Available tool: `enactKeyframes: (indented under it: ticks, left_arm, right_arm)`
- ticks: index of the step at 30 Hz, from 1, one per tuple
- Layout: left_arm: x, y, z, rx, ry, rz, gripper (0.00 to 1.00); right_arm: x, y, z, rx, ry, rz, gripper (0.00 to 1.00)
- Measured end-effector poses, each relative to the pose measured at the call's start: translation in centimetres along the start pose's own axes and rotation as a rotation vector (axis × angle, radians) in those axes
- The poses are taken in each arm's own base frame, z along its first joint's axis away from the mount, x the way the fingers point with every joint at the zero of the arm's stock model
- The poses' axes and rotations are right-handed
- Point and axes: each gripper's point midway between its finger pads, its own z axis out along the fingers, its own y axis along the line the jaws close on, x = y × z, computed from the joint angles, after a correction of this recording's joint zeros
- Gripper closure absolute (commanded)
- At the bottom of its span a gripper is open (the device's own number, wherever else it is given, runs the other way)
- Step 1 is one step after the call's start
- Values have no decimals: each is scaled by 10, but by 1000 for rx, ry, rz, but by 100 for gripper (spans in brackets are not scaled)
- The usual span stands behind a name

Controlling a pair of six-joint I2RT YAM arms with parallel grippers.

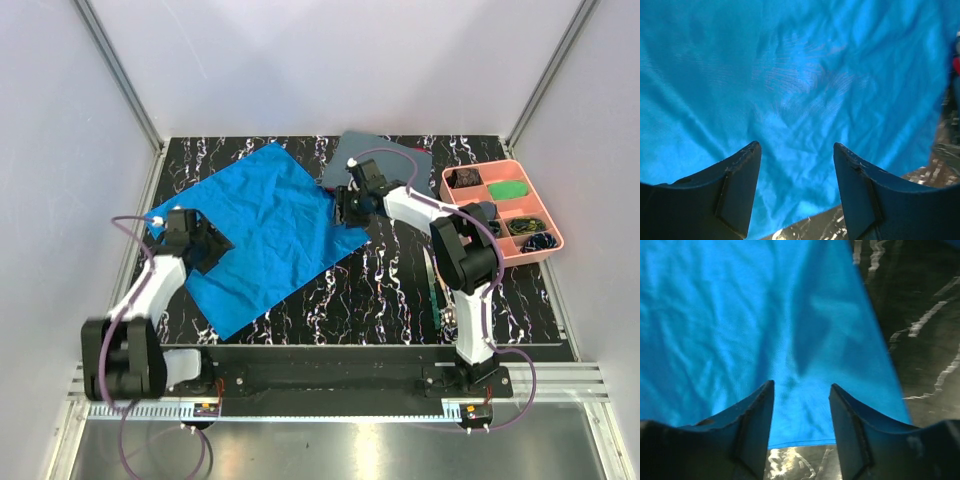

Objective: Fold the napkin into a case and place the utensils inside
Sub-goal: Flatten out the crumpled napkin at the center of the board.

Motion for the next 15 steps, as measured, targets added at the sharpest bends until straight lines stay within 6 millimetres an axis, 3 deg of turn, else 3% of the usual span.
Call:
enactKeyframes:
  ticks: [6, 12, 15]
  left_arm:
    - [2, 20, 51, -168, 86, -4, 39]
    - [-33, 11, 86, -217, 70, -6, 39]
    - [-46, 19, 98, -251, 74, -13, 39]
  right_arm:
    - [1, -21, 2, 81, -17, -20, 53]
    - [17, -31, 5, 103, 16, -6, 53]
    - [22, -28, 4, 86, 22, 9, 52]
